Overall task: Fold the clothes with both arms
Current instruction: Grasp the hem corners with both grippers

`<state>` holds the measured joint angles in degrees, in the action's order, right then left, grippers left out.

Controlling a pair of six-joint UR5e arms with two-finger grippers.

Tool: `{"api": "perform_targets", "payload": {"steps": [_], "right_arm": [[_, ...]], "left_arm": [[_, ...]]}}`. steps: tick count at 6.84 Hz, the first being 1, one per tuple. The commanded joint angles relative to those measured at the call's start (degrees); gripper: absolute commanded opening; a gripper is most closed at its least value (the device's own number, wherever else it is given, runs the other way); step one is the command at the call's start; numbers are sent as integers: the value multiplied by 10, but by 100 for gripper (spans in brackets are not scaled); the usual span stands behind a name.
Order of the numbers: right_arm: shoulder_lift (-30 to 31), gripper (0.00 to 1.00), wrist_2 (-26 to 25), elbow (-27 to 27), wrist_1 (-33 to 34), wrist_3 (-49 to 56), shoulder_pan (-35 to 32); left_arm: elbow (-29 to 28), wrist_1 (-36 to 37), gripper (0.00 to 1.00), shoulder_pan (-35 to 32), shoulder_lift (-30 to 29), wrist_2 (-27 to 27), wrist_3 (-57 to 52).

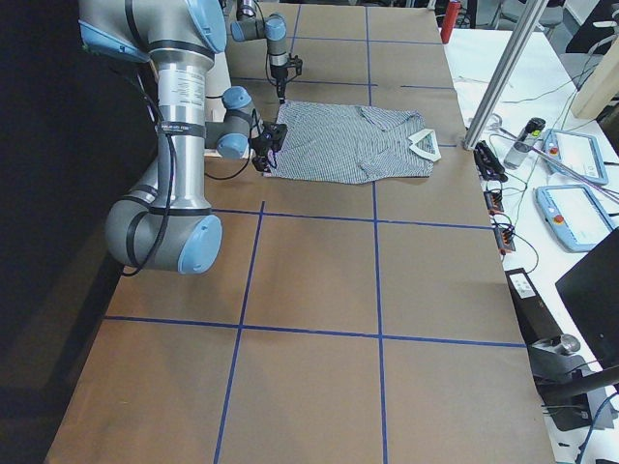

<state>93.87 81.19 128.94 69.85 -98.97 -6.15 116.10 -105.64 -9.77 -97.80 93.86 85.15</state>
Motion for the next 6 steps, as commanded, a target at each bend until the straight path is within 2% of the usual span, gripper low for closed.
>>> {"api": "perform_targets", "payload": {"steps": [1,2,3,4,5,6], "right_arm": [[0,92,-7,0,-1,-3,5],[-3,92,-18,0,1,-3,19],[-9,84,-49,-1,23,-44,45],[-26,66,-77,-10,59,-83,70],[-49,52,-84,-33,75,-107,75],[-78,52,-89,-57,84,-111,76]], "left_arm": [[7,0,0,-1,0,1,0],[19,3,0,-1,0,2,-1],[29,4,0,-1,0,3,-1],[30,4,0,-1,-1,3,-1],[30,4,0,-1,-1,3,-1],[30,4,0,-1,-1,4,-1]]}}
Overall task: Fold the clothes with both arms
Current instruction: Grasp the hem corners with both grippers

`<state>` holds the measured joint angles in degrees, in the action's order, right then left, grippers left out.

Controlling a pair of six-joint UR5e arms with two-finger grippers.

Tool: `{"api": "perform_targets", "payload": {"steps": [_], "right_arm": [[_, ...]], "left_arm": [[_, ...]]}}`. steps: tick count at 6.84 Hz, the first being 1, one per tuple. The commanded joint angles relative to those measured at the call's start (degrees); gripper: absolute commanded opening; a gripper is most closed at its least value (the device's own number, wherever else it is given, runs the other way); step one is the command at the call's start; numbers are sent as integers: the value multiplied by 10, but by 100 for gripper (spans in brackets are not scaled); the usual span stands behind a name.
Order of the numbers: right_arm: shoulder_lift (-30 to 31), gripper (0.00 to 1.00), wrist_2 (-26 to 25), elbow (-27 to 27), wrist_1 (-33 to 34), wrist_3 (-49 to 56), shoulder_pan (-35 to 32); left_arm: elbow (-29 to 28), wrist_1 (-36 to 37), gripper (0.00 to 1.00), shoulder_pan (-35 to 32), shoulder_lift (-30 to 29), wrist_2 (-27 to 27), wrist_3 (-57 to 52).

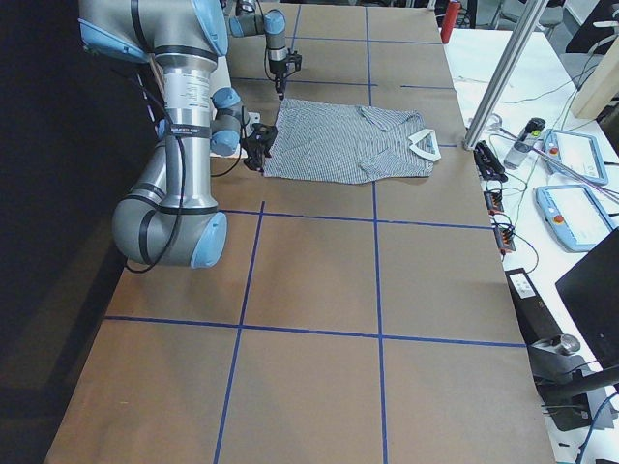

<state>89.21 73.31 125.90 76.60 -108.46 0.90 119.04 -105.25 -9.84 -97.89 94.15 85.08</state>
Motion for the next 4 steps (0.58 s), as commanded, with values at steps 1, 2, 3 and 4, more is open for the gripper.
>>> {"api": "perform_targets", "payload": {"steps": [1,2,3,4], "right_arm": [[-52,52,-10,-32,48,-17,6],[-52,52,-10,-38,54,-17,6],[-51,53,-10,-48,55,-17,5],[-51,53,-11,-55,55,-20,6]], "left_arm": [[1,0,0,0,0,1,0],[1,0,0,0,0,2,0],[1,0,0,0,0,2,0],[1,0,0,0,0,1,0]]}}
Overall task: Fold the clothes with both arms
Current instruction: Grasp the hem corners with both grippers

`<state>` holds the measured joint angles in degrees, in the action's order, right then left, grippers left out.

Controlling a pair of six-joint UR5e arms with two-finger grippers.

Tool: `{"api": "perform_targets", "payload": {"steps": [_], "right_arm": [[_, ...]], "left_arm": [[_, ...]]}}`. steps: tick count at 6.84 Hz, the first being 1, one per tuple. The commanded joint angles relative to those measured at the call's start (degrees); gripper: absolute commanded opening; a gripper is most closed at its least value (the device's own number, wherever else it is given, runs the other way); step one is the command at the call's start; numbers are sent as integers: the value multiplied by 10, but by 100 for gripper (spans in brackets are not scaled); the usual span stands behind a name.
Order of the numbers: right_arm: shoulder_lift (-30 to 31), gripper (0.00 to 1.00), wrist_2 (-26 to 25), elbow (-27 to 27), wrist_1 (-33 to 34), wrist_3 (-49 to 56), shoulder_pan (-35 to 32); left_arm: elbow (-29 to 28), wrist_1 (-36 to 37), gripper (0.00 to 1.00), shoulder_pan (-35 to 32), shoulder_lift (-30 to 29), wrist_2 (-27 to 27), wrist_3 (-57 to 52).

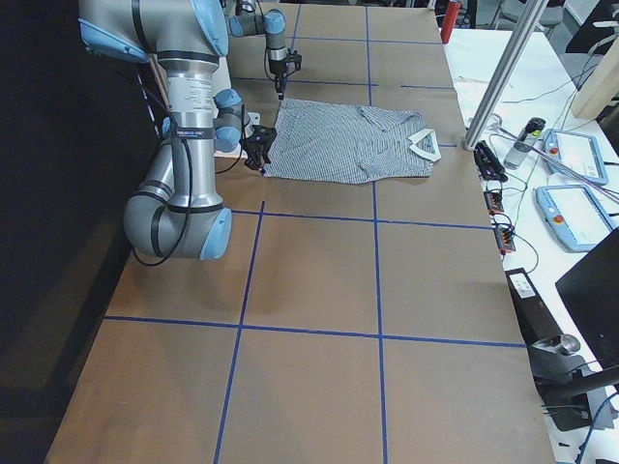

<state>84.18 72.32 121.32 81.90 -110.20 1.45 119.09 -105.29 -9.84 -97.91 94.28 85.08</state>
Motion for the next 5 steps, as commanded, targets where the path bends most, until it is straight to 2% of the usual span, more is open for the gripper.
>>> {"api": "perform_targets", "payload": {"steps": [1,2,3,4,5], "right_arm": [[-2,53,-1,-16,2,-7,1],[-2,53,-1,-16,2,-10,2],[-1,48,-2,-16,2,-11,6],[2,34,-9,-17,4,-10,9],[-2,0,-8,-15,4,-8,9]], "left_arm": [[0,0,0,0,0,0,0],[0,0,0,0,0,-1,0],[0,0,0,0,0,-1,0],[0,0,0,1,0,-1,0],[0,0,0,1,0,-1,1]]}}
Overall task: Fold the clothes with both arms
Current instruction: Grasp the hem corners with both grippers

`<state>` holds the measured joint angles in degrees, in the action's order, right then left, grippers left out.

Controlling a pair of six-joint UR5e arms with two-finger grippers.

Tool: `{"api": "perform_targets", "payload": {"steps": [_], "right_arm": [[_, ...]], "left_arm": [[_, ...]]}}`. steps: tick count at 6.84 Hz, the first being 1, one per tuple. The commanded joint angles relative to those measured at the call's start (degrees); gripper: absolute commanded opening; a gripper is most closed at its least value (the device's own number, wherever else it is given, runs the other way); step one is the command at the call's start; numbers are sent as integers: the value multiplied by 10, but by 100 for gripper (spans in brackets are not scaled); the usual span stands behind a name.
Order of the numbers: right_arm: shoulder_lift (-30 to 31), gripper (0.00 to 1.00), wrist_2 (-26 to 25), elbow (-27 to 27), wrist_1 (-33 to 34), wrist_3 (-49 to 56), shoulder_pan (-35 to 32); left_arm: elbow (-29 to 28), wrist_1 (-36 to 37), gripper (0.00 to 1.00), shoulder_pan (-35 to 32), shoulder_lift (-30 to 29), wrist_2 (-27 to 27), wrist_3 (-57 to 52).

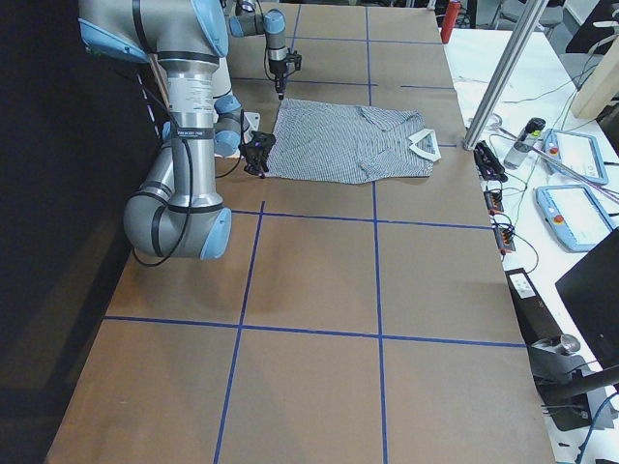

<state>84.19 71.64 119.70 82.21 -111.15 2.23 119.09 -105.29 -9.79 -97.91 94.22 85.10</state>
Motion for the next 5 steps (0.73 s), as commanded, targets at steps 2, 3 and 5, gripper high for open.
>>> {"api": "perform_targets", "payload": {"steps": [2,3,5], "right_arm": [[-1,0,-3,6,5,1,0],[3,0,6,31,38,8,-6],[7,0,45,136,131,34,-16]], "left_arm": [[1,0,0,-1,0,-1,1],[13,2,0,-1,0,0,0],[155,154,0,-1,-6,47,-8]]}}
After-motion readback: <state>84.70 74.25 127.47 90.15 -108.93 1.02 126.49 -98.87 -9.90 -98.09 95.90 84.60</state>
